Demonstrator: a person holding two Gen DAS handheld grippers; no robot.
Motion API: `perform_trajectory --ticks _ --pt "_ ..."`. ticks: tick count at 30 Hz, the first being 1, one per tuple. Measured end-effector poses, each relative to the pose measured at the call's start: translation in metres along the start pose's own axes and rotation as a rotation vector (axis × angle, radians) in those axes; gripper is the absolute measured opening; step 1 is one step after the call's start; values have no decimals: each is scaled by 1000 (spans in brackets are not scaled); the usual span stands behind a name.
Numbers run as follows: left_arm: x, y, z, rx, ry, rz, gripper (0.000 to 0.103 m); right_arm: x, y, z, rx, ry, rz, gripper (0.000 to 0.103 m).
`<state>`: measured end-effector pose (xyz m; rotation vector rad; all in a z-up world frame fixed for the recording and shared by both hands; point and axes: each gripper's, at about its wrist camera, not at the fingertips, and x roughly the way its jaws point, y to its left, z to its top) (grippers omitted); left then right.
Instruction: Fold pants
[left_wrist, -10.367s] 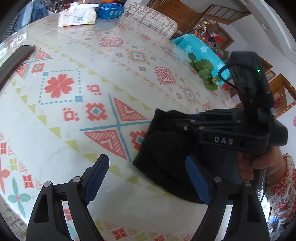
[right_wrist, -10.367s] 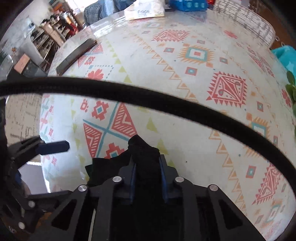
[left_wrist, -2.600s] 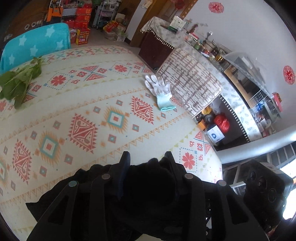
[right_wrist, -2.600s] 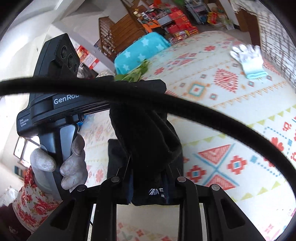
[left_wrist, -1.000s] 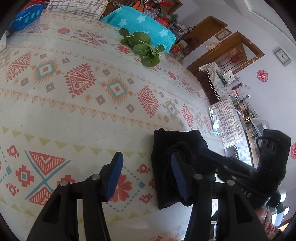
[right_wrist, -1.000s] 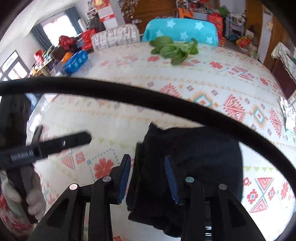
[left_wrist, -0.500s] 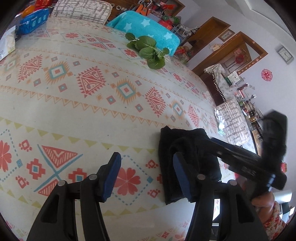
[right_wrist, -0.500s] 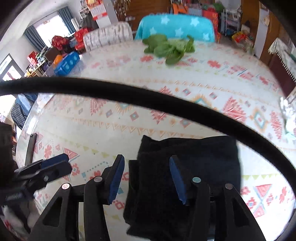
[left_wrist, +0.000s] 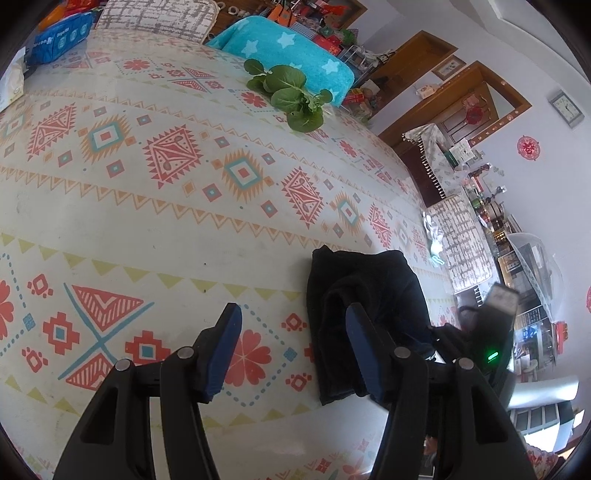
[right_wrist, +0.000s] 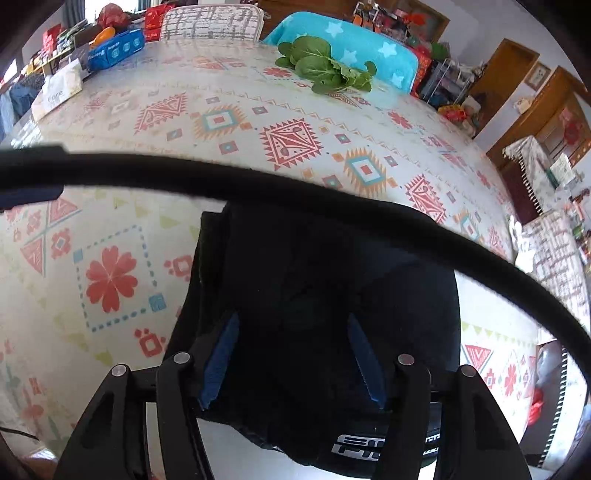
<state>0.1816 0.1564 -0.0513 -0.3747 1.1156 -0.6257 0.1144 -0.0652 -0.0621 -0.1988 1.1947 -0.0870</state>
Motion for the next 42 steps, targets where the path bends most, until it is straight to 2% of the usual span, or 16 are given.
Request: perform_trajectory --ticks 3,5,9,12,15,20,21,23,35,40,42 --pt "-6 2 -3 7 -9 12 58 -28 -27 -3 115 -70 137 67" --pt "-10 6 -5 7 -11 18 58 -49 -43 -16 142 -90 172 67" --pt "-9 15 -6 -18 -5 18 58 -67 -61 -56 128 -70 176 74" --pt "-4 16 -3 -34 6 5 58 -47 -59 -77 105 26 137 75" --pt "-2 9 -1 -24 9 -6 58 -24 -54 -84 140 72 129 75" --pt "-4 -2 -4 -4 12 -12 59 9 -38 -67 154 107 80 75" --pt "-5 -2 -5 -3 12 -10 59 10 -36 -67 171 90 70 79" --pt "-8 -2 -8 -6 13 -8 59 13 -33 -61 205 82 52 81" --pt "-17 2 -19 -20 -1 3 59 32 -37 -24 265 48 49 84" --pt "-12 -6 -30 10 11 52 59 30 -37 -25 256 50 61 83" --pt "-13 -11 -32 31 5 93 59 19 -38 -36 279 44 76 83"
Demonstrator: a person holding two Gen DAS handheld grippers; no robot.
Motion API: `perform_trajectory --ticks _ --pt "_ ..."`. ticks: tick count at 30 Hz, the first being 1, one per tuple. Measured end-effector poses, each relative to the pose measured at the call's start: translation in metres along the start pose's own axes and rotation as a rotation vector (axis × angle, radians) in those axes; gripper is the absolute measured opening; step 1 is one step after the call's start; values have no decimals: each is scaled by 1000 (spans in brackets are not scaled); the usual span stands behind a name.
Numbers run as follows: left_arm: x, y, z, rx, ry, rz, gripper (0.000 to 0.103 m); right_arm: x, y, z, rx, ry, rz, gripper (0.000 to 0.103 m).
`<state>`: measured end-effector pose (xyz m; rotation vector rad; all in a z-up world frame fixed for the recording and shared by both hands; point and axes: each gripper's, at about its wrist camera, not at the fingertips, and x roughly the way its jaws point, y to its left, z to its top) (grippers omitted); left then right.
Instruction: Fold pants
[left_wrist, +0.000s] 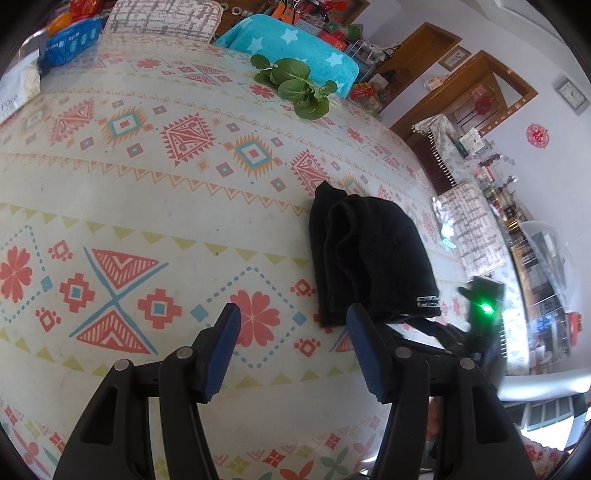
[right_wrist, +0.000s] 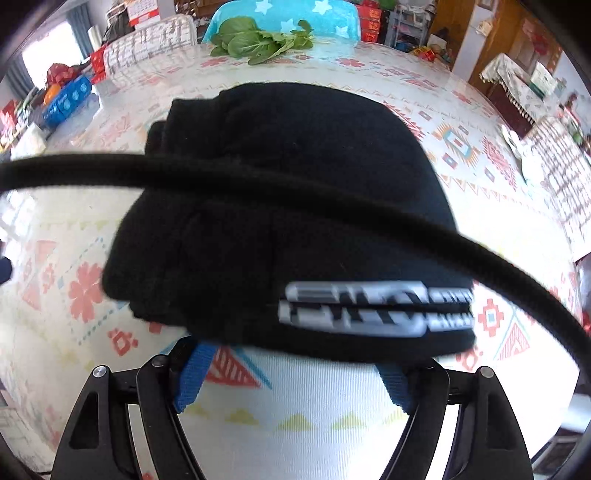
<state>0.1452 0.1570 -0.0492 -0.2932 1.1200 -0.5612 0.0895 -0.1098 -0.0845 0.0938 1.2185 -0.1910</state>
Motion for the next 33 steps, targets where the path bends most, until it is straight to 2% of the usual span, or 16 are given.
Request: perform_trajectory --ticks 6,13,17,23,25,33 --pt "-14 -30 -4 95 -65 156 59 -41 -29 -26 26 -68 33 83" --pt "-18 -97 -20 205 -135 349 59 -77 -67 -37 66 -139 55 83" --pt "-14 -120 -37 165 -136 386 60 -96 -75 -35 52 -189 79 83" --pt "-5 -155 -61 180 -141 471 61 -112 -76 -42 -17 -242 73 83" --pt "-5 -166 -67 190 -153 487 65 -109 -88 -38 -24 -247 73 83" --pt "-7 -194 -81 216 -216 547 70 -112 -110 -45 -20 -248 79 84"
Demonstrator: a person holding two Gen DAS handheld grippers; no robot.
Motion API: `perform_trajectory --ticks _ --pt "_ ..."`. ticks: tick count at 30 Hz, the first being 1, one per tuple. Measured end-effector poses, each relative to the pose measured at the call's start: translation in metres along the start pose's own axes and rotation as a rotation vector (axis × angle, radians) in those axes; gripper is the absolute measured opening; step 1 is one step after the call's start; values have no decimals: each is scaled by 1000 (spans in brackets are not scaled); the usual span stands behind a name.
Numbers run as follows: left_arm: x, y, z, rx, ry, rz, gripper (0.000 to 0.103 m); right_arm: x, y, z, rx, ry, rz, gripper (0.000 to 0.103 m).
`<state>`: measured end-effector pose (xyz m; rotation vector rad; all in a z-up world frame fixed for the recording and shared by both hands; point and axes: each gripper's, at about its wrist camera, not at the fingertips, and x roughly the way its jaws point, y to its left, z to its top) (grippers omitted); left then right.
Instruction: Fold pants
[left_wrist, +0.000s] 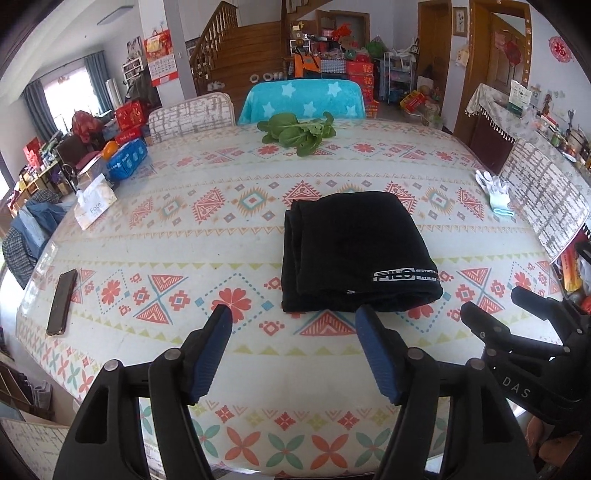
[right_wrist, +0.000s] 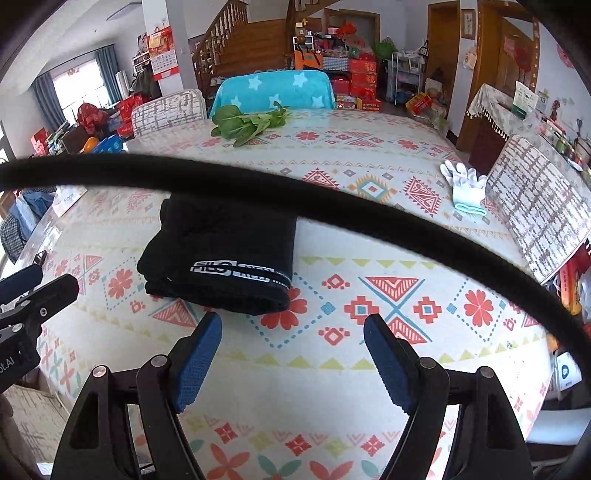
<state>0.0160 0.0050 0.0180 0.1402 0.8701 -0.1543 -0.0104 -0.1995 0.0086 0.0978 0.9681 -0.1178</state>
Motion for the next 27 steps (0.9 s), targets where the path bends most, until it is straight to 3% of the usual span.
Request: perform_trajectory --ticks 4,6,14,19,27 --pt "-14 -5 -3 -17 -76 58 71 -2 -2 -3 -19 0 5 84" --pt "-24 -7 -2 -23 -130 81 81 -3 -1 -5 -27 -3 6 84" --pt "-63 -13 0 -52 -346 129 94 -3 -2 -6 -46 -4 18 84" --pt "-72 -14 2 -70 -392 147 99 -3 -3 -6 -56 -9 25 84" --pt "-74 -7 4 -137 -385 250 99 -4 -3 -6 -77 -20 26 84"
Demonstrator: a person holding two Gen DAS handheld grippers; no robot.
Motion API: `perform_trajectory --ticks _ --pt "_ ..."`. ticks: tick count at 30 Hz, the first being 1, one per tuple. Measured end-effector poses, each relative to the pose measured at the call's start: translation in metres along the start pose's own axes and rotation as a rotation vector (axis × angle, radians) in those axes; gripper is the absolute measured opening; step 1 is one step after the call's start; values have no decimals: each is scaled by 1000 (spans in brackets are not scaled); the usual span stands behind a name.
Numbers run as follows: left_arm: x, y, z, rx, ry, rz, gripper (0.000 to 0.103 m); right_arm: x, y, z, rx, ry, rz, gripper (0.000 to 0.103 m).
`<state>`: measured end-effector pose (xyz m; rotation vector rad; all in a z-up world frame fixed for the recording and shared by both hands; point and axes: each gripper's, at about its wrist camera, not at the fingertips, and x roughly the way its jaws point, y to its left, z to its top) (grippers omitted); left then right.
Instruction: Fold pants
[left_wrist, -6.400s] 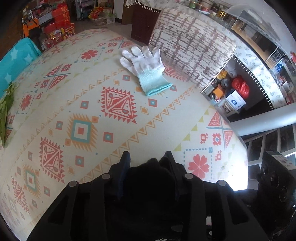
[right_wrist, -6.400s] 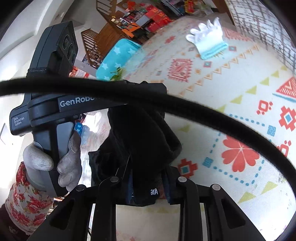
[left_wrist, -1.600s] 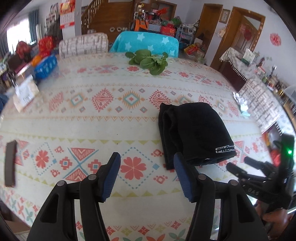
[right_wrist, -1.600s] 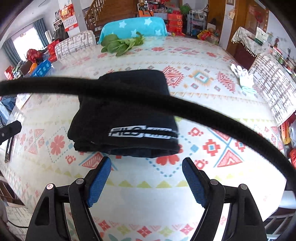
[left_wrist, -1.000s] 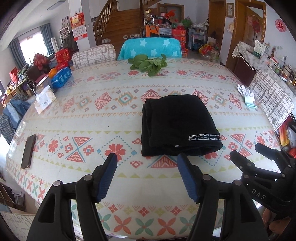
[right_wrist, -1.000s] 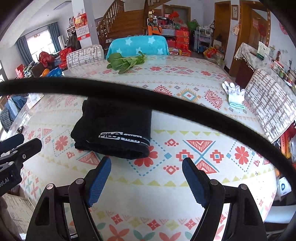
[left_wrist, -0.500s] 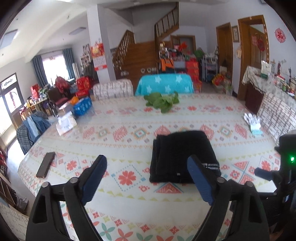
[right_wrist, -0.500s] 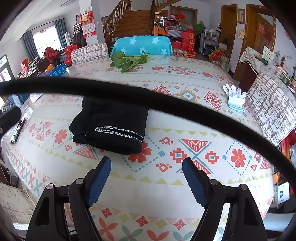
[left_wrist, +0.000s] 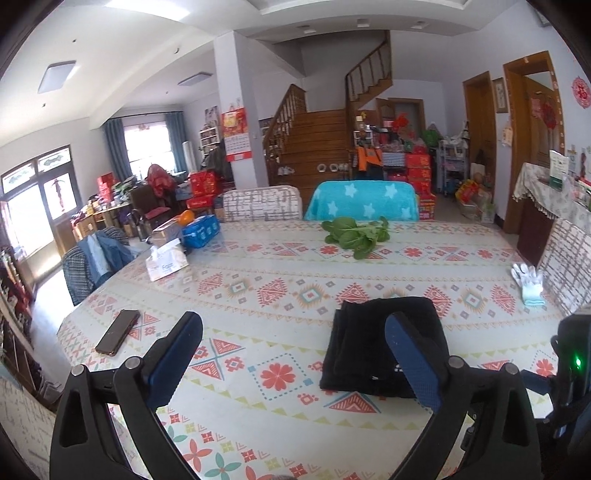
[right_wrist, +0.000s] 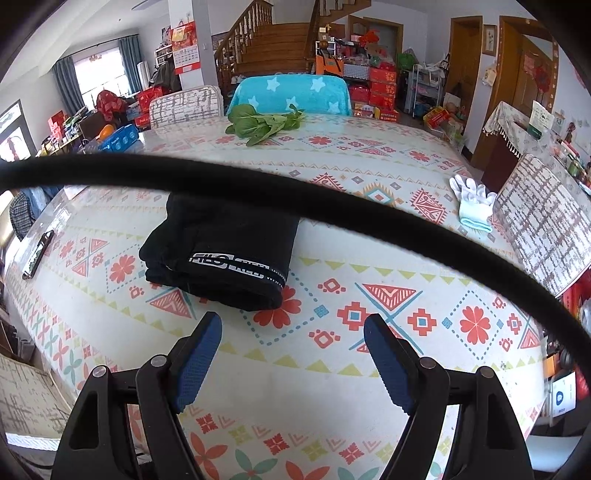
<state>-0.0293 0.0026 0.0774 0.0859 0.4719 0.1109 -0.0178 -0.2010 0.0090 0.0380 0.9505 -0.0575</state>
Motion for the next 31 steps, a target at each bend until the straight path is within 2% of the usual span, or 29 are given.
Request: perform_trajectory --ticks 2,5,9,15,21,26,31 --pt "4 1 3 -2 3 -1 99 0 1 0 -6 0 2 84" --pt "16 -1 6 -2 50 -22 99 2 2 0 -18 7 4 84" --pt "34 -2 -2 -41 163 -80 99 4 4 -1 -32 12 4 84" --pt "52 -12 -24 -10 283 -118 99 11 2 0 -17 32 3 84" --pt "62 -17 -39 32 346 -137 99 19 9 1 -30 51 6 84" --pt "73 -11 -48 24 406 -151 99 25 18 3 -44 69 7 84" --pt "80 -7 -51 23 431 -156 99 30 26 3 -64 86 -5 84"
